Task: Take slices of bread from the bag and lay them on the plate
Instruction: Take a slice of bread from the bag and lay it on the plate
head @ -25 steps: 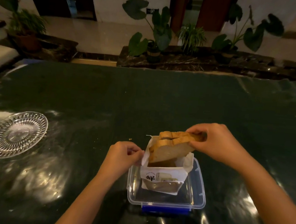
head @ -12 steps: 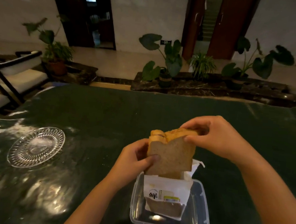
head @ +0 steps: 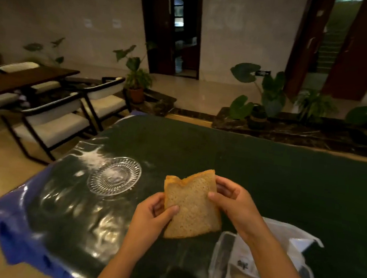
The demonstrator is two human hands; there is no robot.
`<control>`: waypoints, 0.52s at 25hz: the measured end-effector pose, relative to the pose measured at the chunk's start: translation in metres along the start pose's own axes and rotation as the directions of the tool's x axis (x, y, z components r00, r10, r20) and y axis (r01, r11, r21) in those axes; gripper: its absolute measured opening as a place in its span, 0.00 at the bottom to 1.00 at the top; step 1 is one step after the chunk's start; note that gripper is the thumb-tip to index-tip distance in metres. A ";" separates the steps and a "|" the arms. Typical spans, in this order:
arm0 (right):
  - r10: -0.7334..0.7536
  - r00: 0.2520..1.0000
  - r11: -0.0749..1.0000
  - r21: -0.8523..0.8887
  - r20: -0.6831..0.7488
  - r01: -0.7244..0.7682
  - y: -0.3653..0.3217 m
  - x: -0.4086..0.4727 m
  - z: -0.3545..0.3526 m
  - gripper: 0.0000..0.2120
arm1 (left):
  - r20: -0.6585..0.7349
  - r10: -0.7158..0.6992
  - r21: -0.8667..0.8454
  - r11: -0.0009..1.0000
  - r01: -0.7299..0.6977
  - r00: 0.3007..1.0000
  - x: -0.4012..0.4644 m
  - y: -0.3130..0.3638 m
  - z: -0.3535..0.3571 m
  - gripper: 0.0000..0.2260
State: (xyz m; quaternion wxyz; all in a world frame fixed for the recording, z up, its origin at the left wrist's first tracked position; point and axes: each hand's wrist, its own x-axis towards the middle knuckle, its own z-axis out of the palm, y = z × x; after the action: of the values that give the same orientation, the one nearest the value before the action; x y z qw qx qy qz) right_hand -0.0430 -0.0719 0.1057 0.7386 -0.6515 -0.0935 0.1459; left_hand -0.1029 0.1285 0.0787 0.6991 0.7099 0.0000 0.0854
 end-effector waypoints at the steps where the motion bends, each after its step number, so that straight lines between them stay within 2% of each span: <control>1: -0.004 1.000 1.000 -0.028 0.008 0.004 0.005 0.005 0.018 0.25 | -0.035 -0.013 -0.022 1.000 0.012 0.999 -0.003 -0.003 -0.019 0.10; 3: 0.002 1.000 0.995 -0.103 0.017 0.000 0.017 0.017 0.061 0.26 | -0.086 -0.042 -0.077 0.996 0.035 0.995 -0.007 -0.008 -0.059 0.10; 8: -0.060 0.998 0.978 -0.202 -0.010 0.056 0.048 0.048 0.179 0.28 | -0.140 -0.108 -0.078 0.992 0.098 0.984 -0.003 -0.019 -0.180 0.09; 10: -0.072 0.997 0.978 -0.198 -0.039 0.063 0.061 0.060 0.218 0.25 | -0.157 -0.134 -0.064 0.990 0.125 0.978 0.002 -0.024 -0.222 0.09; 13: -0.014 0.992 0.991 -0.133 -0.127 -0.003 0.080 0.077 0.259 0.20 | -0.143 -0.182 -0.021 0.983 0.181 0.973 0.011 -0.030 -0.264 0.09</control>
State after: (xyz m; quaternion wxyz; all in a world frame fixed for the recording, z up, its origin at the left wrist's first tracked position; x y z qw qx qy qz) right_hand -0.0629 0.2052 0.0571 0.6985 -0.7069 -0.0574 0.0953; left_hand -0.1201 0.3929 0.0519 0.7050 0.6961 0.1153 0.0724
